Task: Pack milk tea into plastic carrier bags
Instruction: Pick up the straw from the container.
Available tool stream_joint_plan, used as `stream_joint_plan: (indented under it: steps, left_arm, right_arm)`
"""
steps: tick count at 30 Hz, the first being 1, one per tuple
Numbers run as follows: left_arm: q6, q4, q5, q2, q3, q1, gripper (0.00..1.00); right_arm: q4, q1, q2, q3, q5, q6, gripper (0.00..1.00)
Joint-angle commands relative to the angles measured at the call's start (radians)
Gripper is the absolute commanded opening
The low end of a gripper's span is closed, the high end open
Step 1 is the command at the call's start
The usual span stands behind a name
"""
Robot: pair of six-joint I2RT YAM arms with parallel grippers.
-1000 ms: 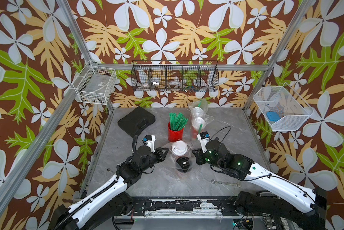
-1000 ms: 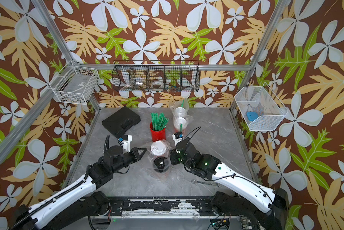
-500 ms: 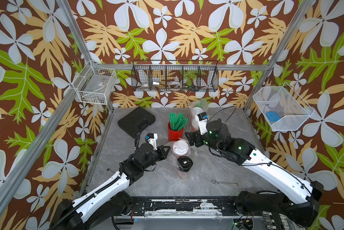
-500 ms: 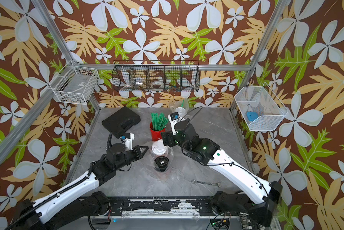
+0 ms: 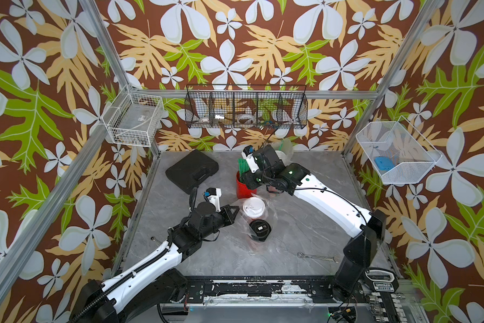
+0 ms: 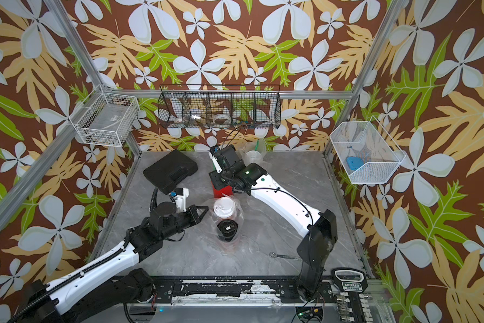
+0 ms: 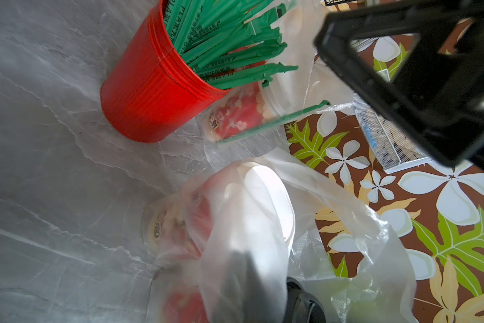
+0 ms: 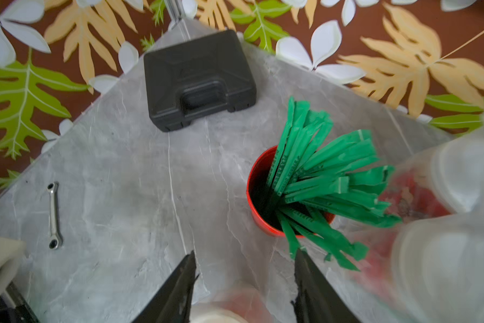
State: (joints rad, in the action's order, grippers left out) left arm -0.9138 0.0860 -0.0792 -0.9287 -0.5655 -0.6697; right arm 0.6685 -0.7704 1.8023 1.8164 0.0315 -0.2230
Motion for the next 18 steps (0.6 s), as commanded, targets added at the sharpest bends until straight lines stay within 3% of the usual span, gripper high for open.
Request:
stream_joint_plan:
  steps: [1, 18]
  left_arm:
    - [0.004, 0.040, 0.013, 0.002, 0.004, 0.001, 0.00]
    - [0.015, 0.049, 0.009, -0.019, -0.005, 0.001, 0.00]
  right_arm:
    - [0.110, 0.002, 0.047, 0.045, 0.008, 0.016, 0.54]
    - [0.094, 0.017, 0.091, 0.029, 0.095, 0.008, 0.56]
